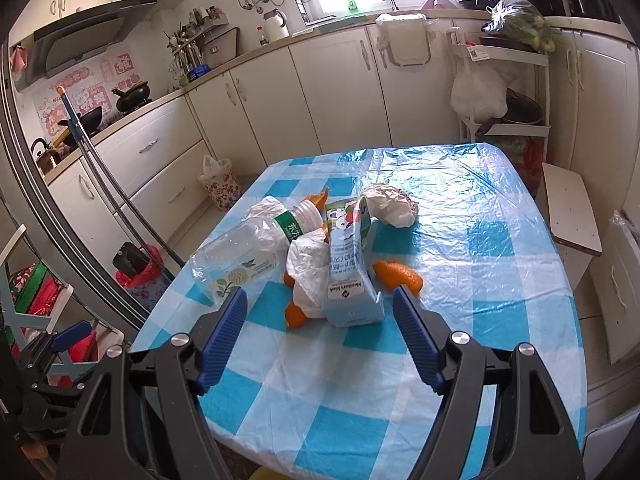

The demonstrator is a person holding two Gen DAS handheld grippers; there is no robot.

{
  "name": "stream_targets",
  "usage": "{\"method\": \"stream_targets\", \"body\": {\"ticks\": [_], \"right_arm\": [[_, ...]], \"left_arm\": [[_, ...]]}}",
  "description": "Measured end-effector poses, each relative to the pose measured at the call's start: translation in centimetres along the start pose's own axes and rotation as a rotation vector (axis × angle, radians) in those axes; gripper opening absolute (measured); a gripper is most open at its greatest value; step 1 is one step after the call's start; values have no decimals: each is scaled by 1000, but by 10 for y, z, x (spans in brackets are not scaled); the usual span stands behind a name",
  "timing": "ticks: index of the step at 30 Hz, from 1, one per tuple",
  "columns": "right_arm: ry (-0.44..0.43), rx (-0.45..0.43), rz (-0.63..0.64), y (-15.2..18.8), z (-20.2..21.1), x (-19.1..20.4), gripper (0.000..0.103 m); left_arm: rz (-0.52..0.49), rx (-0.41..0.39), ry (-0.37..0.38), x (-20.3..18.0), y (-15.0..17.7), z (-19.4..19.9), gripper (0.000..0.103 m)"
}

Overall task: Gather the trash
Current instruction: 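Move both tools back over the table toward the remaining trash, then grasp the clear plastic bottle with the left gripper while the right gripper grasps the juice carton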

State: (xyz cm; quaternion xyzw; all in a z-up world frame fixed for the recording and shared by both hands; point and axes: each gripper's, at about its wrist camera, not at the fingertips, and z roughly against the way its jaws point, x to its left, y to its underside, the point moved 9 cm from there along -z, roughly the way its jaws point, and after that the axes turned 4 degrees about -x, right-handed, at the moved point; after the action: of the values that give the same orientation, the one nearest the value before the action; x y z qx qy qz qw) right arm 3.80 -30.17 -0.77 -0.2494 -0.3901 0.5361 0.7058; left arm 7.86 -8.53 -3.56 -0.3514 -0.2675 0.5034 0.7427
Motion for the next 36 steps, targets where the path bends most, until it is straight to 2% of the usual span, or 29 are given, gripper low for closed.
{"method": "stream_targets", "body": {"ticks": [5,10,13,16,19,23,24,27,33,36], "right_arm": [[17,37,1,-6,-32,-10,72],[15,71,-7,-12,-57,-18,72],[6,92,-26,-14,-71,-21,67],[0,118,-33,-15,-84,-21,61],[-2,151,-37,-12,-94,-20,55],[-21,181,-48,-7,-100,-19,34],[-26,181,-49,-7,-100,-19,33],[-54,174,-63,-10,-96,-18,30],[-93,141,-83,-19,-76,-16,30],[-98,125,-112,-22,-62,-22,30]], "left_arm": [[-60,-18,6,-8,-32,-27,95],[-146,-14,20,-22,-65,-69,95],[-187,0,34,-32,-80,-94,95],[-249,20,41,-45,-89,-117,95],[-279,73,49,-54,-88,-141,95],[-285,127,70,-64,-84,-164,95],[-280,140,79,-66,-84,-167,93],[-242,196,124,-72,-79,-173,70],[-181,222,166,-79,-73,-159,57],[-146,240,183,-76,-63,-144,55]]}}
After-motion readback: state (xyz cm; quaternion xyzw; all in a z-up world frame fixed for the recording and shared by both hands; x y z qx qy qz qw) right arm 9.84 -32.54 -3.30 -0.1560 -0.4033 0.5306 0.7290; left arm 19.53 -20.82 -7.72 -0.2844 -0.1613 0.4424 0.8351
